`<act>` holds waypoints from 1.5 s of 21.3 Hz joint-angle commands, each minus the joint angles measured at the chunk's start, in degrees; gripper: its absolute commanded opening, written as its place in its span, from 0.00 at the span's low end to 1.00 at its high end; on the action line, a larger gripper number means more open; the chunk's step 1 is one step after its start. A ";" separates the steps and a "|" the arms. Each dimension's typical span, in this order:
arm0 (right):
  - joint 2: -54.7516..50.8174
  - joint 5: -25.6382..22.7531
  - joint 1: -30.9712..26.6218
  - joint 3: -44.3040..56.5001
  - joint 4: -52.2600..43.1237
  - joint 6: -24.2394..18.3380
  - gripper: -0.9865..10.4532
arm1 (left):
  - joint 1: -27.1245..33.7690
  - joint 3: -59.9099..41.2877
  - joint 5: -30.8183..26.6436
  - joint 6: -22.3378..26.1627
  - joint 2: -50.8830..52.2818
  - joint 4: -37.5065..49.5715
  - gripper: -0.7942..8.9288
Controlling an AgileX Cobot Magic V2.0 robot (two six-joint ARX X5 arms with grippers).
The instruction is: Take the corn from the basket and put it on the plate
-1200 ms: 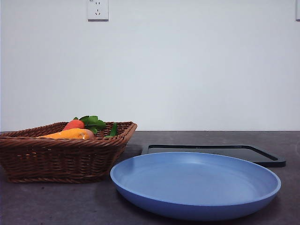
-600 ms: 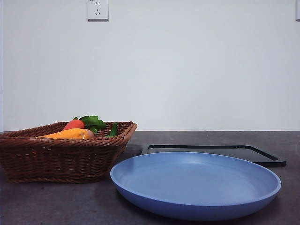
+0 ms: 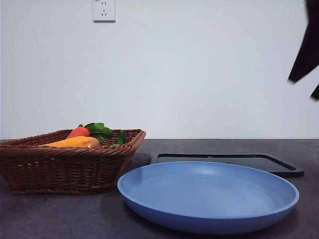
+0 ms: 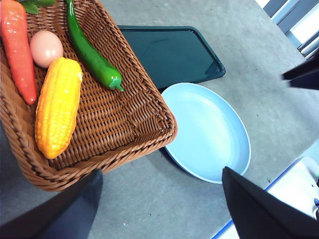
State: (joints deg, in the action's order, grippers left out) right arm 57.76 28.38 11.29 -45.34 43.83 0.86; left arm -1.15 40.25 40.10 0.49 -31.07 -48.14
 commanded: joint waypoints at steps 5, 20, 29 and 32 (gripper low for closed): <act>16.04 0.11 2.89 -0.96 -6.67 0.66 0.33 | -0.07 1.07 0.13 -0.13 -0.35 0.61 0.48; 28.76 0.13 5.90 -0.96 -11.74 0.68 0.22 | -0.07 1.07 0.13 -0.15 -0.35 0.59 0.48; 29.57 -0.85 5.88 -0.96 -12.00 1.79 0.13 | -0.09 1.07 0.13 -0.15 -0.35 0.61 0.48; 30.67 -3.76 5.88 -0.96 -12.04 2.73 0.11 | -0.09 1.07 0.13 -0.17 -0.35 0.59 0.48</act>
State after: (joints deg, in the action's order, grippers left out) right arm 86.91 25.58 16.88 -45.39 32.08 2.48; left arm -1.15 40.25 40.10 0.49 -31.07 -48.07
